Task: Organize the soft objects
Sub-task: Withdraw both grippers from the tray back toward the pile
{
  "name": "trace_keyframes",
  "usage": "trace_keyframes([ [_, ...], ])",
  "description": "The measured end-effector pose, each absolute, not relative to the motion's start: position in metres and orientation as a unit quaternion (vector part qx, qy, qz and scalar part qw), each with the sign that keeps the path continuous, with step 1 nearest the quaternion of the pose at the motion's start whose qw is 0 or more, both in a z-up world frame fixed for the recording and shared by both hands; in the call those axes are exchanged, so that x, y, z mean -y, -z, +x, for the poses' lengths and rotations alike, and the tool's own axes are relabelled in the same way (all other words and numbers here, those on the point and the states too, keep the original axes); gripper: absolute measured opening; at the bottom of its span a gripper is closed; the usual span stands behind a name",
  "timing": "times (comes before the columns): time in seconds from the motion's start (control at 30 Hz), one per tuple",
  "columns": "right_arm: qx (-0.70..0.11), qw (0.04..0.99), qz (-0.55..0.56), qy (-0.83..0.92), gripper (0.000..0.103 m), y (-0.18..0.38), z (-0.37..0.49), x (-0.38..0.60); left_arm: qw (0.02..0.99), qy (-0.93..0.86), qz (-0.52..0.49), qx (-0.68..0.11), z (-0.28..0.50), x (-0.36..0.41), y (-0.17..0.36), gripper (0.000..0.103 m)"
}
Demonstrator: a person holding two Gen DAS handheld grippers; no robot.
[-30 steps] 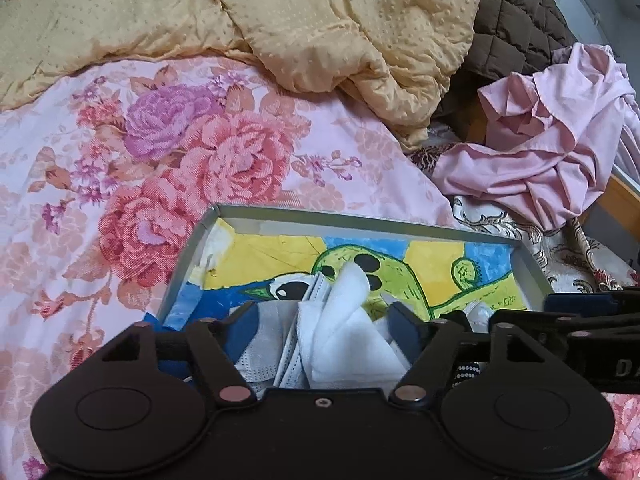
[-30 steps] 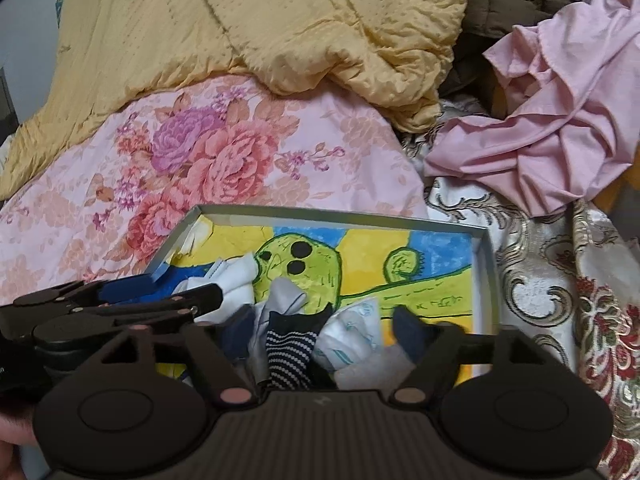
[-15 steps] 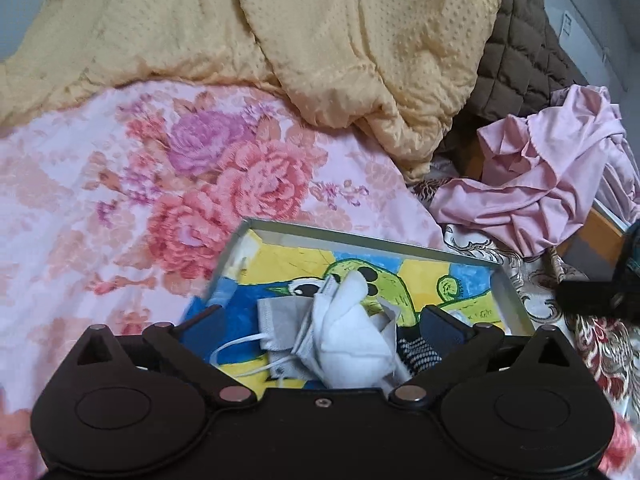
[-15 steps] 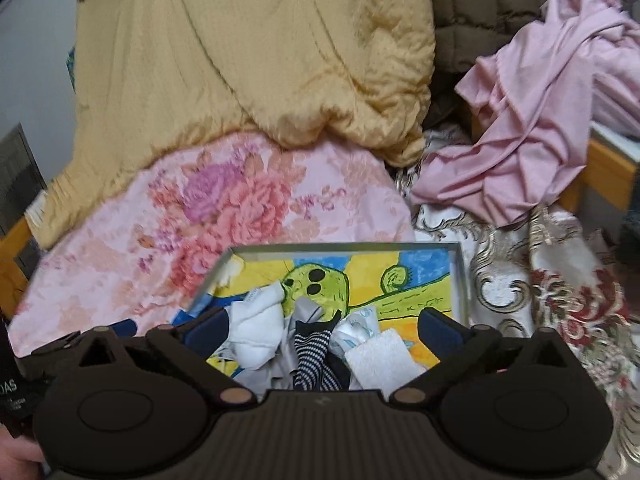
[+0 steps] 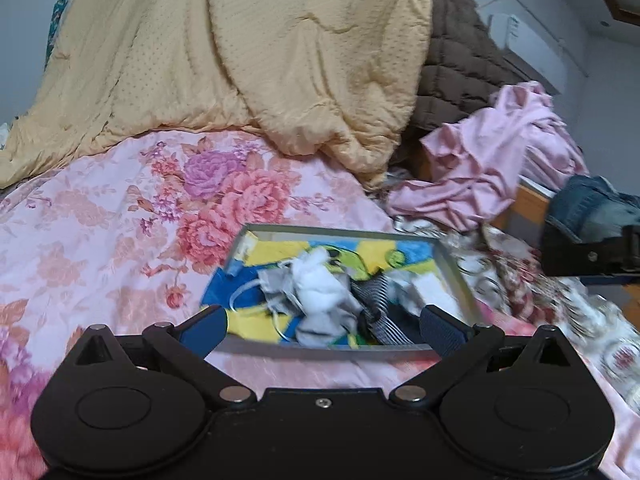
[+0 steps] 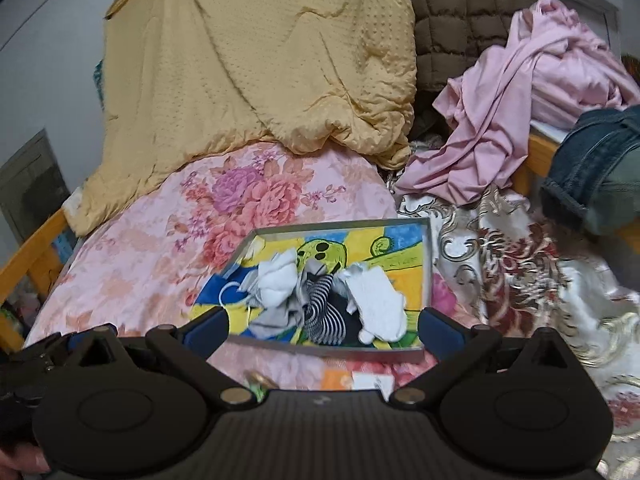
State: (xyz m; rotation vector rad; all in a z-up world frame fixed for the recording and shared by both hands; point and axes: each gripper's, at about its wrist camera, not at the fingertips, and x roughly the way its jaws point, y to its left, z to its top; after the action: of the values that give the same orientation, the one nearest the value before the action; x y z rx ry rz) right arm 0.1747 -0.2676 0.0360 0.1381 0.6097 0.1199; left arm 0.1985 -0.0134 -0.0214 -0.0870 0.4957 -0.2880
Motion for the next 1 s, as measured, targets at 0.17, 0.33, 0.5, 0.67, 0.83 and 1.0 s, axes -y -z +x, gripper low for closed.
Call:
trace_keyframes([
  [0.17, -0.295, 0.952, 0.06, -0.057, 0.103, -0.041, 0.133, 0.272, 0.953, 0.164, -0.019, -0.253, 0.15, 0.029, 0.027, 0.102],
  [0.33, -0.304, 0.948, 0.084, -0.05, 0.103, -0.037, 0.101, 0.279, 0.945, 0.164, -0.018, -0.282, 0.119, 0.038, 0.037, 0.102],
  [0.5, -0.308, 0.946, 0.088, -0.055, 0.103, -0.034, 0.079, 0.282, 0.941, 0.163, -0.016, -0.297, 0.097, 0.045, 0.04, 0.102],
  [0.67, -0.307, 0.946, 0.094, -0.049, 0.103, -0.035, 0.065, 0.285, 0.939, 0.166, -0.006, -0.302, 0.082, 0.051, 0.044, 0.102],
  [0.83, -0.309, 0.946, 0.094, -0.041, 0.103, -0.034, 0.061, 0.29, 0.936, 0.174, 0.017, -0.304, 0.074, 0.059, 0.05, 0.102],
  [1.0, -0.315, 0.944, 0.096, -0.029, 0.103, -0.031, 0.06, 0.296, 0.932, 0.192, 0.082, -0.295, 0.067, 0.073, 0.064, 0.102],
])
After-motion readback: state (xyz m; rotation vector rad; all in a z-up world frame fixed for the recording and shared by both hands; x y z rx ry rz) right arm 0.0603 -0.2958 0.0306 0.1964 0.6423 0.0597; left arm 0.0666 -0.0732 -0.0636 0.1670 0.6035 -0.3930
